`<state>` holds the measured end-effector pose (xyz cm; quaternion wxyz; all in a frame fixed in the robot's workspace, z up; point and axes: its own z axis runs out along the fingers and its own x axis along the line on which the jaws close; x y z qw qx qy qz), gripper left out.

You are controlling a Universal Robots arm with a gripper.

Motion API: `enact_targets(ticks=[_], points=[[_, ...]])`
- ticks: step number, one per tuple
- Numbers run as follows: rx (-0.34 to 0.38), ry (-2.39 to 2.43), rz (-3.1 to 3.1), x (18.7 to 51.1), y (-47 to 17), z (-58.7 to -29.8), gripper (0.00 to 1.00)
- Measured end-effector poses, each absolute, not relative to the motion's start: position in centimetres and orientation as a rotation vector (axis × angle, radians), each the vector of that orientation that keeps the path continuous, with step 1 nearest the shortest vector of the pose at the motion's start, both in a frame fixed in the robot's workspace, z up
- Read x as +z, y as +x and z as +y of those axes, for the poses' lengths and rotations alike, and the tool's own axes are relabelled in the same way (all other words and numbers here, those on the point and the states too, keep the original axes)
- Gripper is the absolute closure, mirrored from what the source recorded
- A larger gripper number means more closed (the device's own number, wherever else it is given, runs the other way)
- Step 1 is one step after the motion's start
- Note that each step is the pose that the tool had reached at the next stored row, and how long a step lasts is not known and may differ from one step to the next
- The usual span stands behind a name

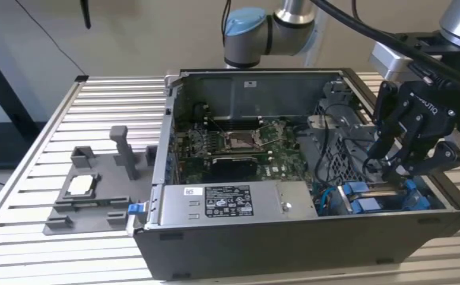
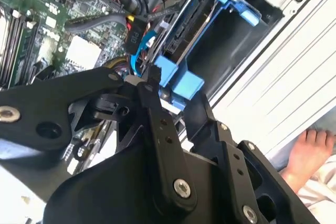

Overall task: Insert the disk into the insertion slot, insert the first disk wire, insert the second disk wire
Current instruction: 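Insert the disk into the insertion slot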

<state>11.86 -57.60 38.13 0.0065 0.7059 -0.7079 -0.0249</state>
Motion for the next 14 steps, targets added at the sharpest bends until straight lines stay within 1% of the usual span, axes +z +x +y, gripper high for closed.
enact_targets(ticks=[14], points=[[-0.077, 2.213, -2.210, 38.13, 11.85, -57.60, 0.53]])
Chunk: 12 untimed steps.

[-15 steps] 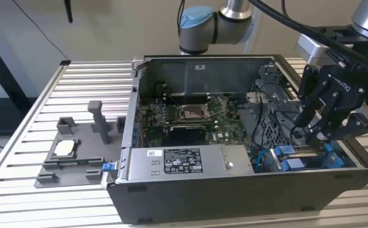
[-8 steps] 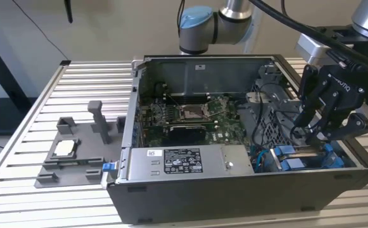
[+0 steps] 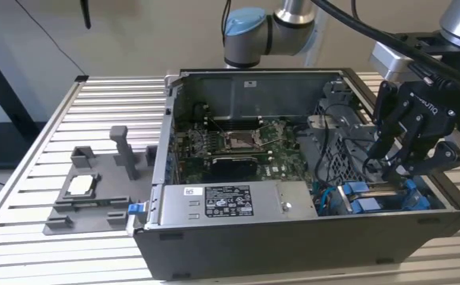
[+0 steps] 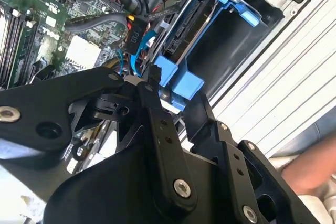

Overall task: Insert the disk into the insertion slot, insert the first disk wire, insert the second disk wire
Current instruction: 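Insert the disk into the insertion slot, then insert the first disk wire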

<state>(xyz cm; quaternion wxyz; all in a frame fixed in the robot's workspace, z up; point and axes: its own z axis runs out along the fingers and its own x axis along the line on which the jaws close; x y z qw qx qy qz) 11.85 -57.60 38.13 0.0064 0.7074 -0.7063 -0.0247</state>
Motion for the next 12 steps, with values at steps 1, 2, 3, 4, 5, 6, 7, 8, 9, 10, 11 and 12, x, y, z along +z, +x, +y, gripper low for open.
enact_targets(ticks=[1, 2, 3, 4, 5, 6, 7, 8, 9, 10, 11, 12], points=[[-0.077, 2.213, -2.210, 38.13, 11.84, -57.61, 0.53], [-0.077, 2.213, -2.210, 38.14, 11.84, -57.60, 0.53], [-0.077, 2.213, -2.210, 38.18, 11.84, -57.58, 0.53], [-0.077, 2.213, -2.210, 38.24, 11.84, -57.57, 0.53], [-0.077, 2.213, -2.210, 38.31, 11.83, -57.56, 0.53], [-0.077, 2.213, -2.210, 38.44, 11.83, -57.54, 0.53], [-0.077, 2.213, -2.210, 38.60, 11.82, -57.51, 0.53], [-0.077, 2.213, -2.210, 38.70, 11.82, -57.45, 0.53], [-0.077, 2.214, -2.210, 38.75, 11.82, -57.34, 0.53], [-0.077, 2.213, -2.210, 38.80, 11.82, -57.20, 0.53], [-0.077, 2.214, -2.210, 38.83, 11.82, -57.00, 0.53], [-0.077, 2.214, -2.210, 38.83, 11.82, -56.75, 0.53]])
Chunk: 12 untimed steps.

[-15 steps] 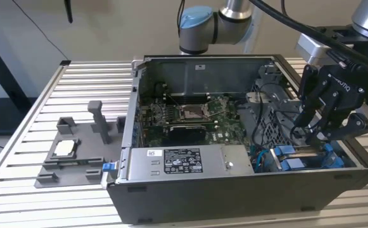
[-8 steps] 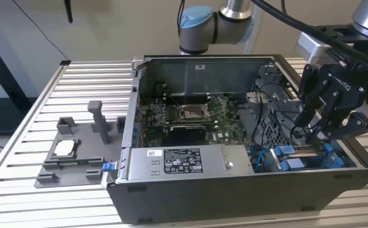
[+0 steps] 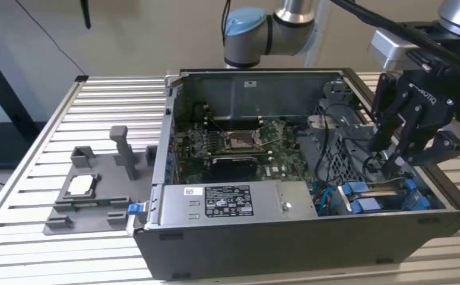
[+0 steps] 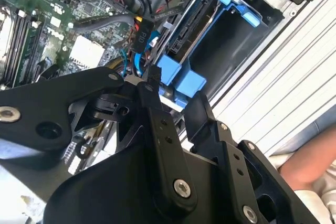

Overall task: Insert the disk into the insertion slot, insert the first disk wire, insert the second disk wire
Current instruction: 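Insert the first disk wire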

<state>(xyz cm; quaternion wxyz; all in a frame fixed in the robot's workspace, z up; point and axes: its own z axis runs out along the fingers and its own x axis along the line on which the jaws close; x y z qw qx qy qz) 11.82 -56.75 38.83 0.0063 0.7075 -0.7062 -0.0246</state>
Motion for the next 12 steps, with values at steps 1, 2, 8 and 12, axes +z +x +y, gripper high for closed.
enact_targets(ticks=[1, 2, 8, 12], points=[[-0.077, 2.214, -2.210, 38.8, 11.8, -56.5, 0.53], [-0.077, 2.214, -2.209, 38.8, 11.8, -56.1, 0.53], [-0.074, 2.216, -2.211, 38.8, 11.8, -54.3, 0.53], [-0.074, 2.216, -2.211, 38.9, 12.0, -54.3, 0.53]])
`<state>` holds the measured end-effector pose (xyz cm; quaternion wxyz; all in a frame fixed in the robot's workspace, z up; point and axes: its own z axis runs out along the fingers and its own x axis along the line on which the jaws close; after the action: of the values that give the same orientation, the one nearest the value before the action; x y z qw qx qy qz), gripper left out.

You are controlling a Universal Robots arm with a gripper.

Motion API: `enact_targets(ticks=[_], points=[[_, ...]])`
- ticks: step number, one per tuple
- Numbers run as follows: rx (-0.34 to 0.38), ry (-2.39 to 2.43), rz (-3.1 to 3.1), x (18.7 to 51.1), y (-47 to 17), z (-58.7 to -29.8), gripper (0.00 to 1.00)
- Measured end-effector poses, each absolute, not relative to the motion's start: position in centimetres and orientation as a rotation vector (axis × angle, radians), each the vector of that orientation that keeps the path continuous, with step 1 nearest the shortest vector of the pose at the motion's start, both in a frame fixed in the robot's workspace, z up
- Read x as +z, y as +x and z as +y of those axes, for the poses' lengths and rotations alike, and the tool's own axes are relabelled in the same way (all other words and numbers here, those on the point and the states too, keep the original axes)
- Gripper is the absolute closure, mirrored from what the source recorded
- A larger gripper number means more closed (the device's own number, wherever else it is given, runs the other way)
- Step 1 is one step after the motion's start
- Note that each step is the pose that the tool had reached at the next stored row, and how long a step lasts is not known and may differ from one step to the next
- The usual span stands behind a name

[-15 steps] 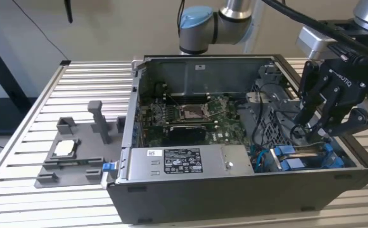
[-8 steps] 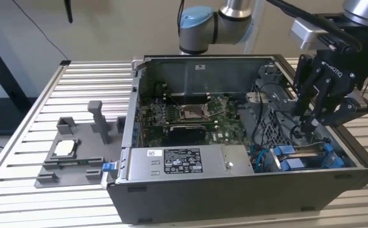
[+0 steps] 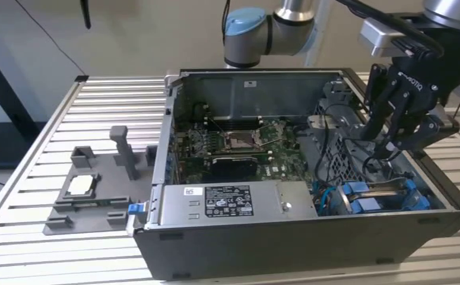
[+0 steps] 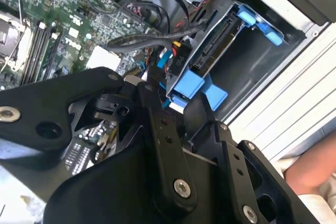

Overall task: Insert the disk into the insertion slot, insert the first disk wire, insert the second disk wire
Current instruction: 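Insert the first disk wire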

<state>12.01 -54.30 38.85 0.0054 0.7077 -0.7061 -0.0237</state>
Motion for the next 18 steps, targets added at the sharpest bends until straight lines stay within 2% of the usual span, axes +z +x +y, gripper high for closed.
enact_targets(ticks=[18], points=[[-0.082, 2.224, -2.209, 38.8, 13.8, -54.3, 0.53]])
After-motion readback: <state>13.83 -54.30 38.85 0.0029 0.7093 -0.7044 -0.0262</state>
